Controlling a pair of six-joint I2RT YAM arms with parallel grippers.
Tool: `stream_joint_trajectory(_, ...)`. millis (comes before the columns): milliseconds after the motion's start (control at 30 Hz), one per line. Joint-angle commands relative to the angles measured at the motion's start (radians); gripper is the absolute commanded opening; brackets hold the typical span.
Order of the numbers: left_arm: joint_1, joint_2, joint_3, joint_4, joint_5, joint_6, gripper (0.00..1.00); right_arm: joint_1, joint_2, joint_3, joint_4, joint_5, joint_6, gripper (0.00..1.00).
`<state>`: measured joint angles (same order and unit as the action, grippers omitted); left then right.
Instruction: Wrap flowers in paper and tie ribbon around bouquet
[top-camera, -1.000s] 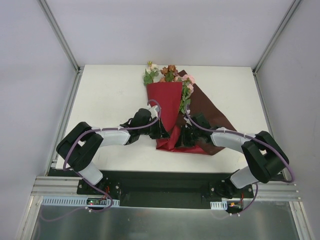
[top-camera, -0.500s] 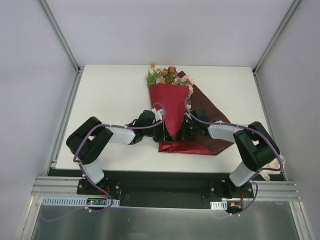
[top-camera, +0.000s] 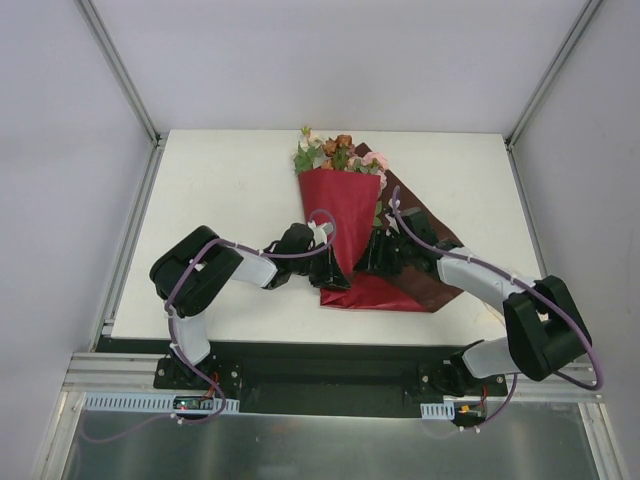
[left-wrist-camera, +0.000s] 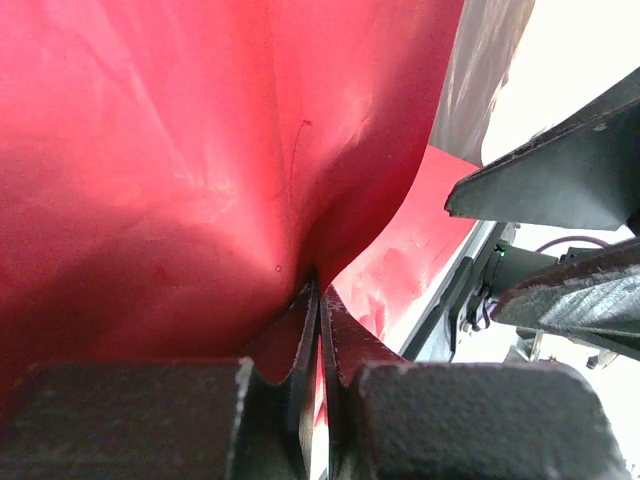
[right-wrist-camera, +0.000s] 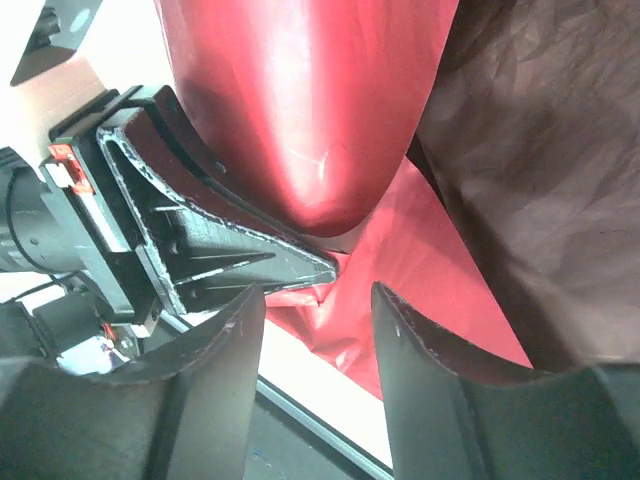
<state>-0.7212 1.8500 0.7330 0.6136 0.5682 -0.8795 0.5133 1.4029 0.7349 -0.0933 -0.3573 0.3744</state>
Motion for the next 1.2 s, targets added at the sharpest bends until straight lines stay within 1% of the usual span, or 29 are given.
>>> stream_joint_trajectory(0,-0.012,-0.009,0.002,0.038,0.029,0.016,0.0,-0.006,0.04,0.058,-0.02,-0.045,0.061,0.54)
stream_joint_trajectory(33,-0.011,-0.012,0.0,0.037,0.029,0.019,0.0,-0.004,0.057,0.069,-0.013,-0.064,0.076,0.57)
stream_joint_trajectory(100,-0.012,-0.015,-0.001,0.038,0.032,0.02,0.0,-0.004,0.09,0.083,0.022,-0.077,0.125,0.59)
stream_joint_trajectory(200,-0.012,-0.017,-0.01,0.046,0.032,0.017,0.01,0.005,0.117,0.101,0.033,-0.062,0.153,0.59)
stream_joint_trajectory(367,-0.012,-0.021,-0.014,0.055,0.038,0.017,0.01,0.01,0.203,0.115,0.059,-0.06,0.175,0.49)
stream_joint_trajectory(400,-0.012,-0.023,-0.015,0.057,0.039,0.019,0.01,0.014,0.206,0.104,0.085,-0.06,0.178,0.4)
stream_joint_trajectory(467,-0.012,-0.031,-0.017,0.055,0.045,0.025,0.02,0.016,0.215,0.106,0.087,-0.052,0.172,0.31)
stream_joint_trajectory(500,-0.011,-0.032,-0.018,0.057,0.048,0.028,0.03,0.017,0.222,0.106,0.089,-0.051,0.166,0.21)
stream_joint_trajectory(567,-0.011,-0.051,-0.021,0.055,0.061,0.037,0.09,0.014,0.219,0.097,0.08,-0.036,0.141,0.09)
stream_joint_trajectory(600,-0.012,-0.061,-0.024,0.052,0.067,0.042,0.11,0.016,0.214,0.09,0.073,-0.028,0.133,0.01)
stream_joint_trajectory(633,-0.011,-0.086,-0.029,0.043,0.074,0.056,0.16,0.014,0.212,0.075,0.072,-0.019,0.127,0.01)
stream_joint_trajectory(667,-0.009,-0.101,-0.03,0.035,0.079,0.063,0.25,0.016,0.202,0.069,0.07,-0.017,0.115,0.01)
stream_joint_trajectory(767,-0.001,-0.173,-0.037,-0.005,0.094,0.089,0.36,0.014,0.189,0.043,0.066,-0.017,0.097,0.01)
stream_joint_trajectory(900,0.026,-0.256,-0.044,-0.04,0.124,0.099,0.39,0.013,0.151,0.032,0.046,-0.012,0.066,0.01)
stream_joint_trajectory(967,0.045,-0.293,-0.047,-0.076,0.116,0.1,0.39,0.01,0.142,0.028,0.044,-0.025,0.06,0.01)
stream_joint_trajectory(1100,0.068,-0.276,-0.05,-0.098,0.107,0.096,0.27,0.008,0.111,0.006,0.037,-0.029,0.038,0.01)
stream_joint_trajectory(1133,0.069,-0.249,-0.052,-0.095,0.111,0.09,0.21,0.01,0.099,0.001,0.037,-0.034,0.035,0.01)
stream_joint_trajectory(1167,0.071,-0.233,-0.055,-0.086,0.119,0.086,0.18,0.008,0.093,-0.002,0.033,-0.034,0.032,0.01)
